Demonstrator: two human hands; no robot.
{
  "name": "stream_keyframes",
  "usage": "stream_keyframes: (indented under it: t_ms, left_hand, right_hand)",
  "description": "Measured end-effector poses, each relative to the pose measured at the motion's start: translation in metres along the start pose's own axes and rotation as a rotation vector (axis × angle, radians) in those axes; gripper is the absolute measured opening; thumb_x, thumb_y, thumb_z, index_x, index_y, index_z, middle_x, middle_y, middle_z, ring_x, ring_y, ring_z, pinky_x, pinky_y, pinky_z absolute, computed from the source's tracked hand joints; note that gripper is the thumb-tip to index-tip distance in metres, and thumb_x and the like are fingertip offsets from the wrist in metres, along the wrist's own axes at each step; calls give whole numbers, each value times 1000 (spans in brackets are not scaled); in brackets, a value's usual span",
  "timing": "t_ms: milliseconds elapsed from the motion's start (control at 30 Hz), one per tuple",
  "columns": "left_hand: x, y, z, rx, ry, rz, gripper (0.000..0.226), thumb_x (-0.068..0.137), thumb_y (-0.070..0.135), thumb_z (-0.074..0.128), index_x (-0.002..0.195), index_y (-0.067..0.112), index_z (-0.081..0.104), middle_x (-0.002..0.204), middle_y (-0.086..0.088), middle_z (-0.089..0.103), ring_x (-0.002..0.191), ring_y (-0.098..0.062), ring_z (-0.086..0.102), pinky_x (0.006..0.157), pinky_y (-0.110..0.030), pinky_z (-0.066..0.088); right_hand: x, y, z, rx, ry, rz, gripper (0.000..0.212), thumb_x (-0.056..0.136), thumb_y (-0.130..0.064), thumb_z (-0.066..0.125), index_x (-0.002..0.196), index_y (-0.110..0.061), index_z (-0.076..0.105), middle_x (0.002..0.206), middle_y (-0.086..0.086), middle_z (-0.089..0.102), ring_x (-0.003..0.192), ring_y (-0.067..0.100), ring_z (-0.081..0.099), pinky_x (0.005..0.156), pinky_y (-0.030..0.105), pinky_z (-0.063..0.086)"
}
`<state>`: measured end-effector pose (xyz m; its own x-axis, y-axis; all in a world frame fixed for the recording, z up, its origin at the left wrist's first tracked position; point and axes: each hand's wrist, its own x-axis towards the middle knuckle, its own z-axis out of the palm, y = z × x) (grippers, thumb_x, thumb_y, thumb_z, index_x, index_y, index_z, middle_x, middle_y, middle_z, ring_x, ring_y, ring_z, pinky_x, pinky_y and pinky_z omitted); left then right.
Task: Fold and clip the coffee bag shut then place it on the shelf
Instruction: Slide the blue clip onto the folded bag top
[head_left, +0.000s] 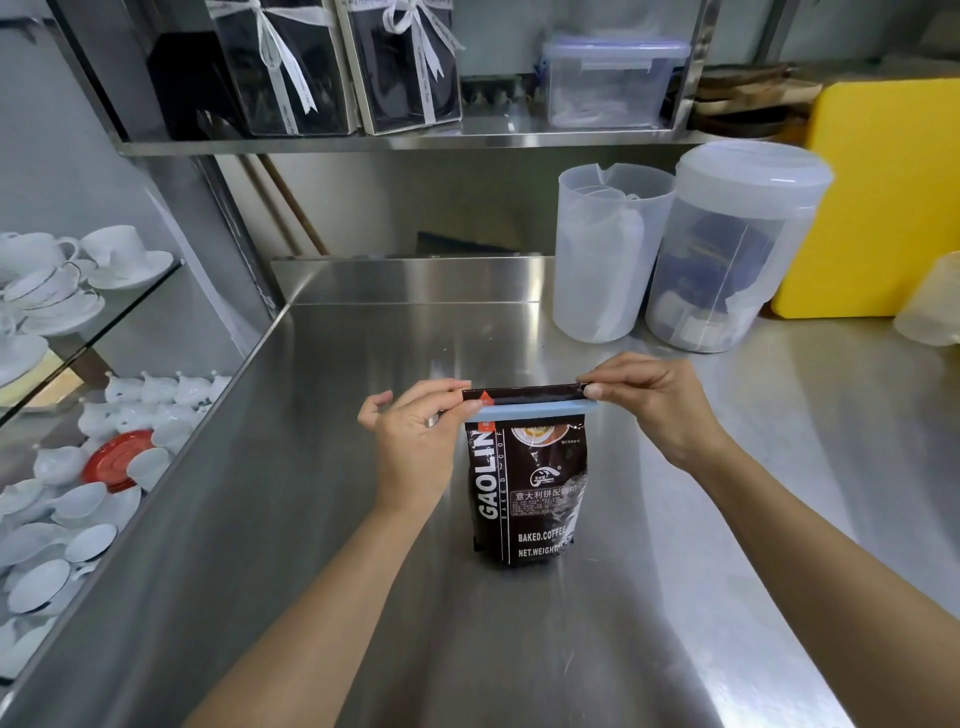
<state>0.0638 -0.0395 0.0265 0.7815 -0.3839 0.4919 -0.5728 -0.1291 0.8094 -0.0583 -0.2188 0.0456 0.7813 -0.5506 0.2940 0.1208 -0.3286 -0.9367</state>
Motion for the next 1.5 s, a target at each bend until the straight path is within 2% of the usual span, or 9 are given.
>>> stream_keyframes:
  t_ms: [300, 500, 600, 700, 833, 1000, 1167, 1333, 1500]
  left_hand:
    - [1, -1, 0, 22, -5, 8, 5, 72, 19, 72, 69, 15, 74, 82, 26, 60, 86, 17, 51, 97, -22, 15]
    - [9, -3, -1, 25, -57, 37, 4, 72, 17, 72, 74, 20, 74, 79, 20, 63, 87, 11, 53, 97, -25, 25]
    - [11, -2, -1, -98, -69, 14, 14, 70, 6, 73, 78, 17, 74, 76, 15, 65, 79, 4, 59, 89, -24, 42]
    - [12, 0, -3, -107, -42, 0, 15, 70, 6, 73, 79, 17, 72, 75, 12, 65, 79, 4, 59, 89, -20, 41]
    - [13, -2, -1, -41, -37, -18, 10, 70, 14, 73, 75, 22, 72, 77, 20, 64, 88, -8, 60, 98, -28, 30]
    - [14, -4, 1, -93, -15, -22, 16, 71, 8, 72, 83, 18, 71, 79, 3, 69, 83, 10, 56, 96, -14, 36]
    - [12, -6, 3, -44, 14, 18, 15, 74, 4, 68, 86, 13, 71, 83, 5, 67, 87, 18, 53, 96, -10, 33]
    - [9, -7, 6, -43, -23, 16, 10, 75, 7, 67, 83, 8, 74, 86, -4, 72, 89, -19, 64, 99, -15, 37]
    - [6, -7, 7, -44, -14, 45, 10, 73, 6, 69, 81, 10, 74, 81, 2, 70, 82, -1, 62, 100, -15, 35]
  right_hand:
    - [5, -12, 0, -108, -53, 0, 13, 70, 2, 69, 78, -9, 71, 57, -17, 67, 61, -3, 57, 63, 6, 41]
    - [3, -8, 8, -117, -6, 5, 12, 76, 0, 65, 69, -10, 65, 69, -1, 59, 58, -4, 50, 63, 8, 38]
    - [1, -6, 6, -50, -52, 60, 22, 72, -2, 69, 75, -24, 66, 82, -2, 60, 73, 3, 54, 75, 19, 43]
    - [-3, -4, 5, -53, -85, 163, 35, 65, 0, 74, 84, -28, 64, 79, -6, 59, 68, -6, 55, 85, 27, 39]
    - [-3, -1, 5, -44, 3, 200, 22, 66, -3, 73, 71, -23, 66, 72, -4, 57, 66, -2, 53, 79, 23, 34]
    - [1, 4, 9, -24, 32, 191, 22, 65, -3, 74, 66, -24, 67, 65, -13, 58, 62, -3, 45, 74, 25, 33]
    - [3, 6, 11, 7, 10, 156, 14, 65, 1, 72, 75, -10, 70, 59, -13, 61, 55, -1, 45, 60, 11, 37]
    - [1, 1, 11, 49, -48, 133, 24, 71, 7, 66, 65, -16, 66, 51, -15, 56, 49, -1, 47, 52, 6, 36]
    - [4, 2, 22, -8, -150, 134, 15, 66, -1, 73, 67, -14, 66, 69, 1, 53, 63, 9, 56, 60, 14, 44]
